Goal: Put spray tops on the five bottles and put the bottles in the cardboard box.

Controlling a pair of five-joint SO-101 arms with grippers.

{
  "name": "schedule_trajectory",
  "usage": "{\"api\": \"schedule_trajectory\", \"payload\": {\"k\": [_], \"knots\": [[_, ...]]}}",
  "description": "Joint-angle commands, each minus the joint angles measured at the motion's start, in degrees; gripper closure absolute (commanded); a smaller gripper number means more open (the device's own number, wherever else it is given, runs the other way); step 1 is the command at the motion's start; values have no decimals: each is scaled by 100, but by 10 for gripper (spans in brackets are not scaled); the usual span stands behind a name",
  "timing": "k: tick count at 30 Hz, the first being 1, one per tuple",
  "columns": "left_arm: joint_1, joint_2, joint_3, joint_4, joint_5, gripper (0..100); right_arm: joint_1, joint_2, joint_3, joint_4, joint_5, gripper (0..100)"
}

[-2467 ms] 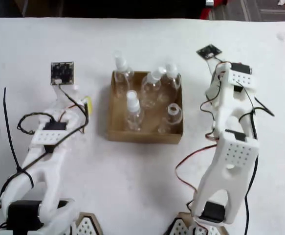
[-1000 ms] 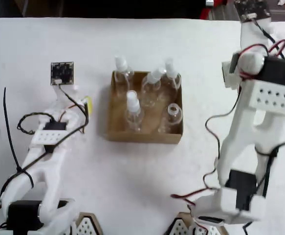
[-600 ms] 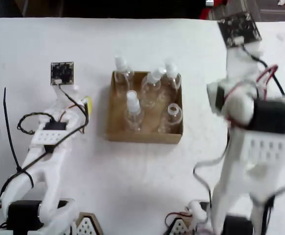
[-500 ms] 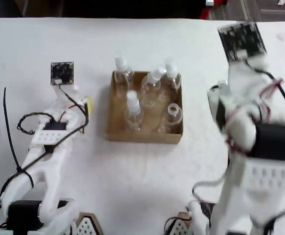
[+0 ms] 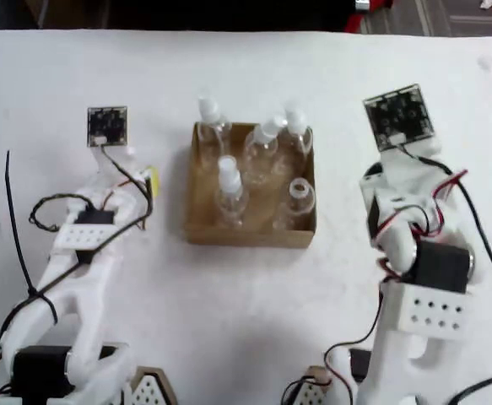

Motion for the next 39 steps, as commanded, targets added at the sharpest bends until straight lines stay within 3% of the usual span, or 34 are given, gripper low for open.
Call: {"api": "schedule_trajectory", "payload": {"k": [1,4,9,16,39], "knots": [[66,-13,-325,-114,-62,865,154,-523,149,-409,-668,983],[66,-13,-325,-114,-62,865,4,-1367,554,-840,-1160,983],[75,-13,-325,-123,-62,865,-1244,-2466,1275,-2299,-1204,983],[57,-13,-325,-105,-62,865,-2229,-2475,1705,-4664,-1213,983],[75,-13,-325,-123,-62,865,-2519,-1086,2277,-5736,-1257,983]]}}
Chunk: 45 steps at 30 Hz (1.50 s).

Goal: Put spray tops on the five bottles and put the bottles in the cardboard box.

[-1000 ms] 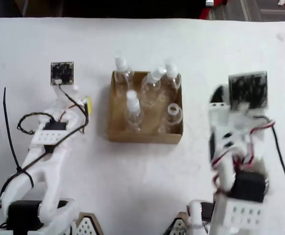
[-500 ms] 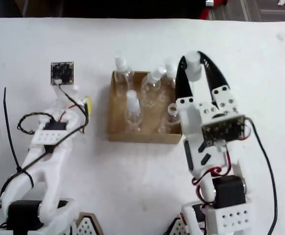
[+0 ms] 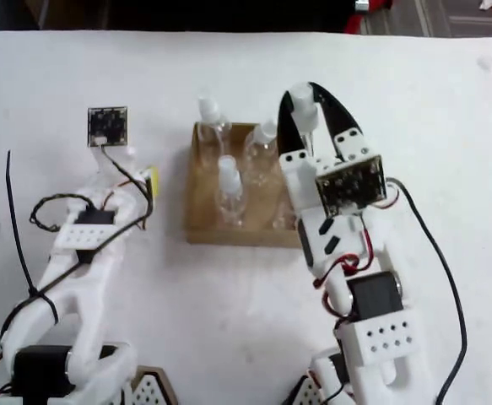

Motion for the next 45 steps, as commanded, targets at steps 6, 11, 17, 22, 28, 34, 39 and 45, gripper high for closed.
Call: {"api": "schedule_trajectory", "payload": {"k": [6,11,17,22,28,34,39,45], "knots": [[75,-13,-325,-123,-62,865,-101,558,-26,-505,-53,983],[75,-13,-325,-123,-62,865,-110,725,-18,-488,-53,983],[75,-13,-325,-123,-62,865,-110,725,211,-497,-53,983],[75,-13,-325,-123,-62,865,-75,725,563,-497,-53,983],[75,-13,-325,-123,-62,865,-75,725,756,-497,-422,983],[75,-13,-325,-123,-62,865,136,725,747,-497,-1459,983],[75,-13,-325,-123,-62,865,382,725,774,-453,-1547,983],[75,-13,-325,-123,-62,865,435,725,1169,-497,-1547,982]]}}
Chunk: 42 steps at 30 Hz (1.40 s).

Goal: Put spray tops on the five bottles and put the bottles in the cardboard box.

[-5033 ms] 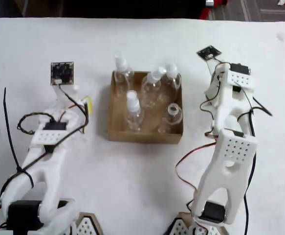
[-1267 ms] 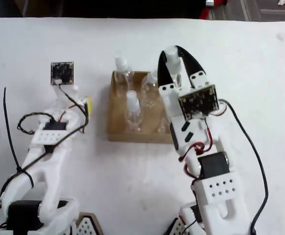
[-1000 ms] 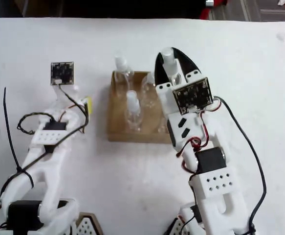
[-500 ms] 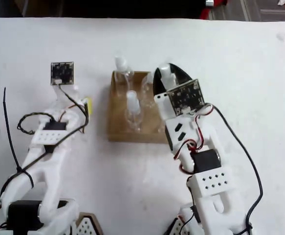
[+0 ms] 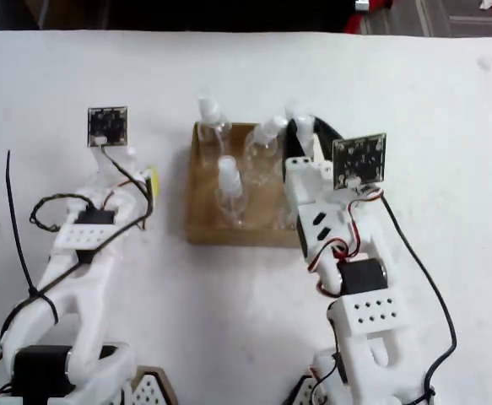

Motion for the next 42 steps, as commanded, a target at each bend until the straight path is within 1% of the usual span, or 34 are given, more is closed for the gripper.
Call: {"api": "schedule_trajectory", "payload": {"k": [1,17,38,40,42], "knots": [[75,-13,-325,-123,-62,865,57,13,141,-145,-44,981],[75,-13,-325,-123,-62,865,66,13,844,-145,-18,981],[75,-13,-325,-123,-62,865,66,4,932,-136,-9,980],[75,-13,-325,-123,-62,865,66,4,932,-119,-9,967],[75,-13,-325,-123,-62,865,66,4,932,-110,-18,917]]}}
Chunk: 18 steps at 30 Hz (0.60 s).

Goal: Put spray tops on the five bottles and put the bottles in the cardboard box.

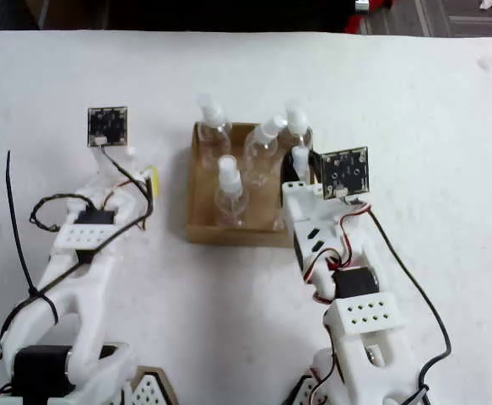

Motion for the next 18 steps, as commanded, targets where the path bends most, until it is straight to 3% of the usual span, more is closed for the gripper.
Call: {"api": "schedule_trajectory", "payload": {"k": [1,4,11,18], "knots": [[75,-13,-325,-123,-62,865,48,-57,-26,-13,-18,883],[75,-13,-325,-123,-62,865,48,-57,35,-13,-9,816],[84,-13,-325,-123,-62,865,48,-453,70,57,-35,811],[84,-13,-334,-123,-62,865,145,-2193,70,1376,-44,810]]}}
